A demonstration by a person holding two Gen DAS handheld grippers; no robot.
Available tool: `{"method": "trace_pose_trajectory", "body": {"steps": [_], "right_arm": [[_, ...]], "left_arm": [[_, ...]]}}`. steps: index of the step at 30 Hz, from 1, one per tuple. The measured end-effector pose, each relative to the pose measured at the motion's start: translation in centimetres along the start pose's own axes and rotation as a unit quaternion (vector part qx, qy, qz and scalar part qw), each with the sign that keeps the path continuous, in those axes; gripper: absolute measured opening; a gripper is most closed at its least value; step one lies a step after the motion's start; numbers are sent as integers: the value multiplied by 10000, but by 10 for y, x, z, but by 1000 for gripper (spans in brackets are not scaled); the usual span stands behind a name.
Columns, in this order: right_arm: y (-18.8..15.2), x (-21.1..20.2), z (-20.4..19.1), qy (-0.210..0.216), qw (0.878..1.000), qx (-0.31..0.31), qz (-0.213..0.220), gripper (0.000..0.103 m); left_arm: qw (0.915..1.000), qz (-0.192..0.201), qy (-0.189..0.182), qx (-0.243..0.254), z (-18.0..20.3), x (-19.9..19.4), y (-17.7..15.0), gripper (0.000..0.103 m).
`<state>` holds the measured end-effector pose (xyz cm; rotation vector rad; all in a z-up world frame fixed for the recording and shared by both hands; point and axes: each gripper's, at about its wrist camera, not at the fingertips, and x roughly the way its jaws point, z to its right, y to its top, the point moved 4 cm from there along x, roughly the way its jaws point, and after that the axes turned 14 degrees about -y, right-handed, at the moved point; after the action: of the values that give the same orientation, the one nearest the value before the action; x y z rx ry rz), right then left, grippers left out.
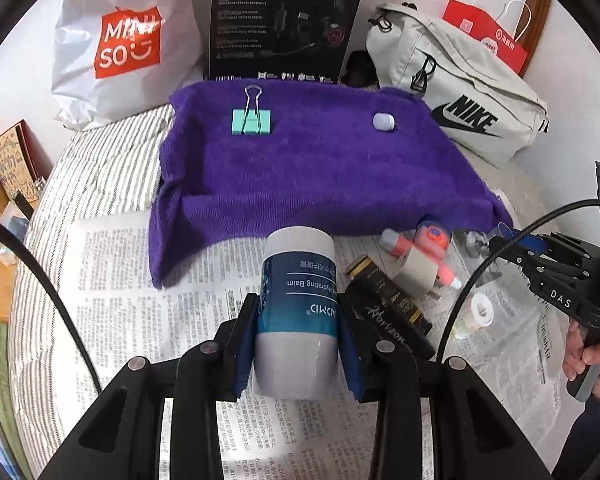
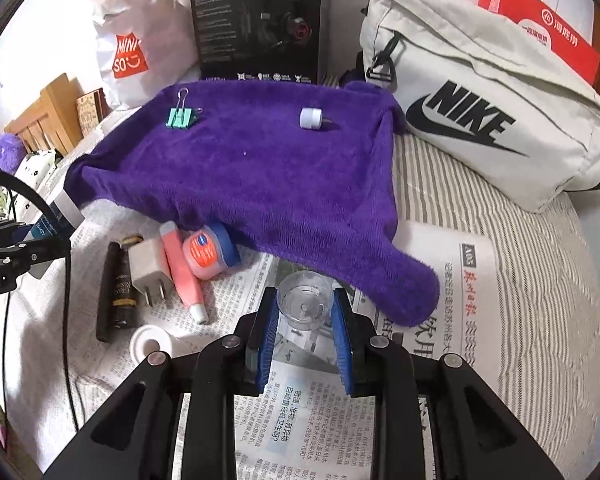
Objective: Organize rigid objects
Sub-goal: 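Carry the balm jar with left tool while right tool carries the cup onto the towel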
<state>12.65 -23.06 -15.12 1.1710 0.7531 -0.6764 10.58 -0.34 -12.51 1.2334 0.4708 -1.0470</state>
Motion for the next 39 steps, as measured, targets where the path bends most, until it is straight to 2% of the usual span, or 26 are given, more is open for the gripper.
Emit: {"method": "trace_pose_trajectory", "body": {"steps": [18,25,39], "right_arm": [[57,-21,2,89,9995,42,301,27],[83,-14,4,162,9991,136,361,27],[115,12,12,-3,9991,205,370,27]], "left_arm": [[9995,304,43,43,-12,-24,49,35],[9995,305,31,67,-20,-18,71,35],[9998,190,-57,14,-40,9,101,35]]}}
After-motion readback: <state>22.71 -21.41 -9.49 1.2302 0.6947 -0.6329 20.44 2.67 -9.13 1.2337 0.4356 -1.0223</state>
